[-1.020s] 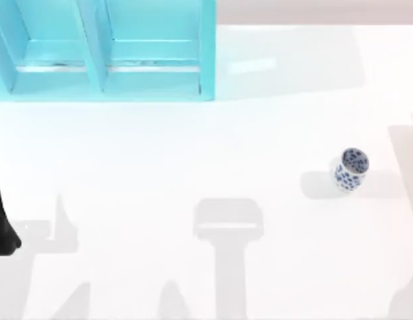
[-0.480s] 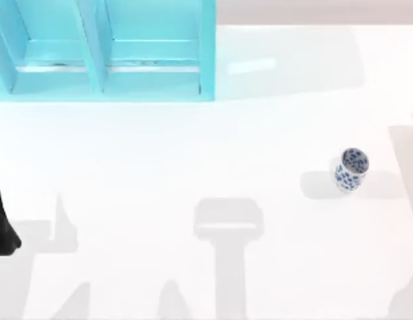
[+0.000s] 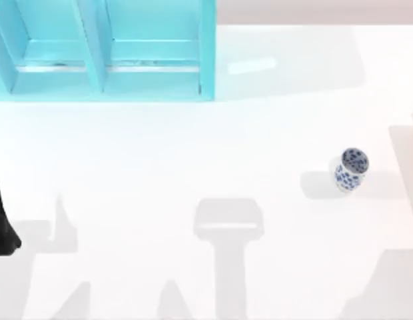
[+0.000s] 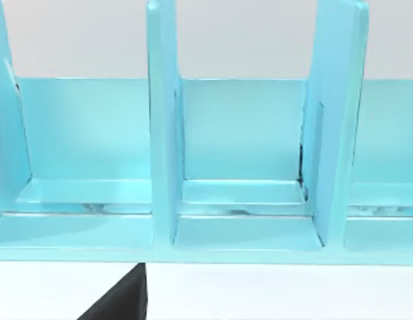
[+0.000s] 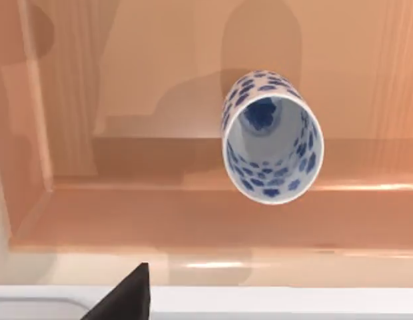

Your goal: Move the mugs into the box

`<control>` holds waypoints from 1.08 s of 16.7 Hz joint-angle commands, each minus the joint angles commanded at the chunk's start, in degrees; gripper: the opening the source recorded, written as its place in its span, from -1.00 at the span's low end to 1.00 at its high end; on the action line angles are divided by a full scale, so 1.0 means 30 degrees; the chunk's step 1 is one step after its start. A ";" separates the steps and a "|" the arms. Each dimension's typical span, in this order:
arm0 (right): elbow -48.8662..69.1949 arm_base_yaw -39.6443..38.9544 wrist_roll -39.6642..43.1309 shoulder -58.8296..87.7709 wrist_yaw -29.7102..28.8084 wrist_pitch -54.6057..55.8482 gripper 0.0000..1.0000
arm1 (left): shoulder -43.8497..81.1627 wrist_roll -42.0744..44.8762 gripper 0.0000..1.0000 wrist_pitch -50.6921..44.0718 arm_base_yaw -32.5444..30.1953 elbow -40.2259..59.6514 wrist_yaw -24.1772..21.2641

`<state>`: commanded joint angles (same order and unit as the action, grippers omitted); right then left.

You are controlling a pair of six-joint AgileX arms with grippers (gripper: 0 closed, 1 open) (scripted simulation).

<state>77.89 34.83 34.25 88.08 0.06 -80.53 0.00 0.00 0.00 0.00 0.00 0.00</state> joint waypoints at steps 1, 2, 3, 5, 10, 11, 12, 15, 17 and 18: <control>0.0759 -0.0005 -0.0004 -0.0049 0.0003 -0.0721 1.00 | 0.0000 0.0000 1.00 0.0000 0.0000 0.0000 0.0000; 0.1426 -0.0015 -0.0009 -0.0100 -0.0001 -0.1353 1.00 | 0.0000 0.0000 1.00 0.0000 0.0000 0.0000 0.0000; 0.1992 -0.0024 -0.0013 -0.0142 -0.0010 -0.1891 1.00 | 0.0000 0.0000 1.00 0.0000 0.0000 0.0000 0.0000; 0.2604 -0.0031 -0.0016 -0.0183 -0.0028 -0.2482 1.00 | 0.0000 0.0000 1.00 0.0000 0.0000 0.0000 0.0000; 0.2624 -0.0100 -0.0057 -0.0100 -0.0030 -0.2477 1.00 | 0.0000 0.0000 1.00 0.0000 0.0000 0.0000 0.0000; 0.2782 -0.0283 -0.0258 0.0101 -0.0047 -0.2515 1.00 | 0.0000 0.0000 1.00 0.0000 0.0000 0.0000 0.0000; 0.3055 -0.0672 -0.0667 0.0492 -0.0085 -0.2542 1.00 | 0.0000 0.0000 1.00 0.0000 0.0000 0.0000 0.0000; 0.4052 -0.2912 -0.2960 0.2266 -0.0195 -0.2249 1.00 | 0.0000 0.0000 1.00 0.0000 0.0000 0.0000 0.0000; 0.4897 -0.5311 -0.5360 0.3686 -0.0181 -0.1847 1.00 | 0.0000 0.0000 1.00 0.0000 0.0000 0.0000 0.0000; 0.5358 -0.6559 -0.6607 0.4474 -0.0170 -0.1593 1.00 | 0.0000 0.0000 1.00 0.0000 0.0000 0.0000 0.0000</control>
<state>93.97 15.16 14.43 101.51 -0.45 -85.31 0.00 0.00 0.00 0.00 0.00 0.00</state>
